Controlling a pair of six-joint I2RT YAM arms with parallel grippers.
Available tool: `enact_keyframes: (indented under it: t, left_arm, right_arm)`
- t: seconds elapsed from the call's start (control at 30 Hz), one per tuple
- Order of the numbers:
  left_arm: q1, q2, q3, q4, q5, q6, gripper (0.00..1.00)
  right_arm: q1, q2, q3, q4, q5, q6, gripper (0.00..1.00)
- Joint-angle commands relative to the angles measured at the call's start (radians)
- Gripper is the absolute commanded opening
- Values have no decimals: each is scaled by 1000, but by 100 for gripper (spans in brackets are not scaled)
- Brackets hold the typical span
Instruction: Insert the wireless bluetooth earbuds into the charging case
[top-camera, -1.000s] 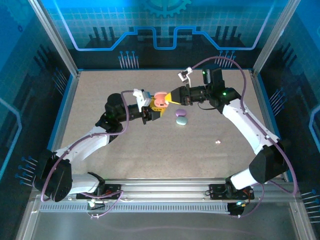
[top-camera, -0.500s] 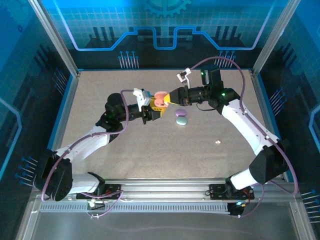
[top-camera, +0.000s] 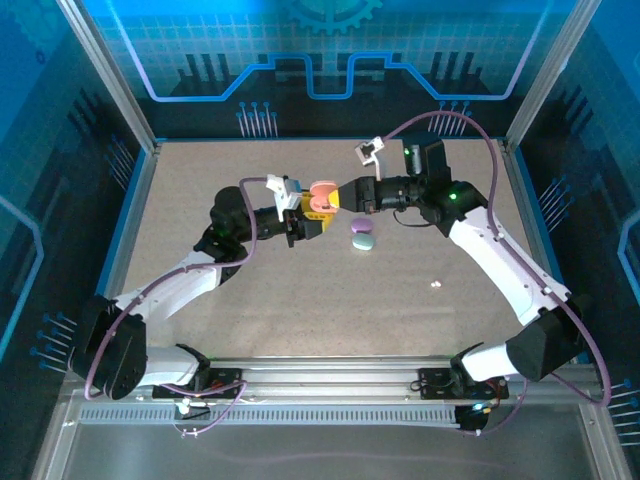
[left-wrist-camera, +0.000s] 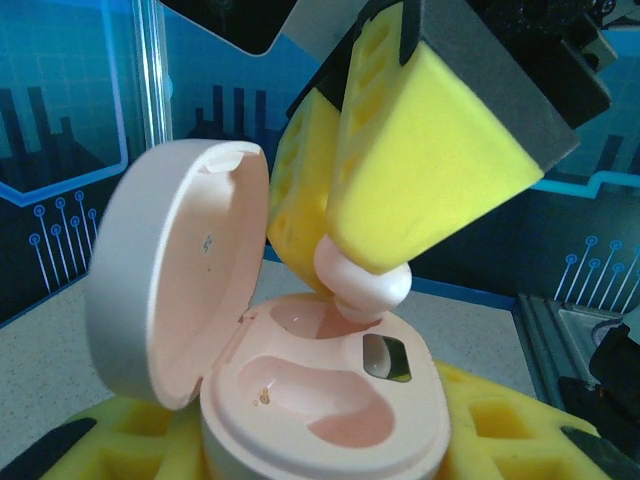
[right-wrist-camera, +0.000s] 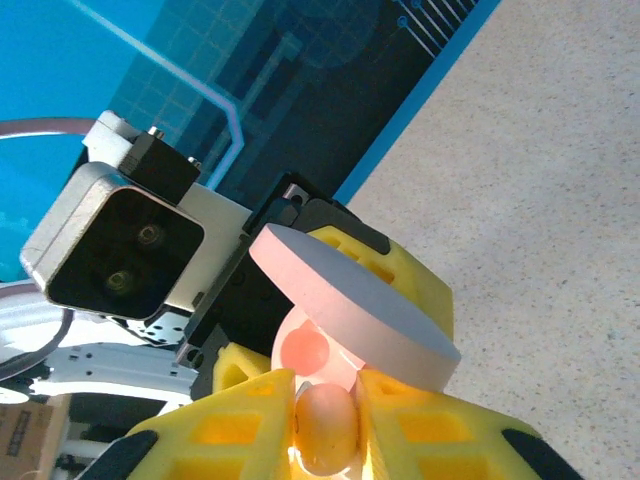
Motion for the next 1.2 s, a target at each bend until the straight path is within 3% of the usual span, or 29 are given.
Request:
enact_keyframes:
  t: [0.0, 0.7, 1.17]
  left_arm:
    - [-15, 0, 30, 86, 51, -8, 29]
    - [-20, -4, 27, 78, 42, 7, 29]
    - [-20, -2, 29, 58, 34, 22, 29]
  right_arm:
    - [20, 12, 23, -57, 58, -48, 24]
    - [41, 14, 66, -141, 144, -87, 29]
    - [41, -9, 77, -165, 175, -99, 38]
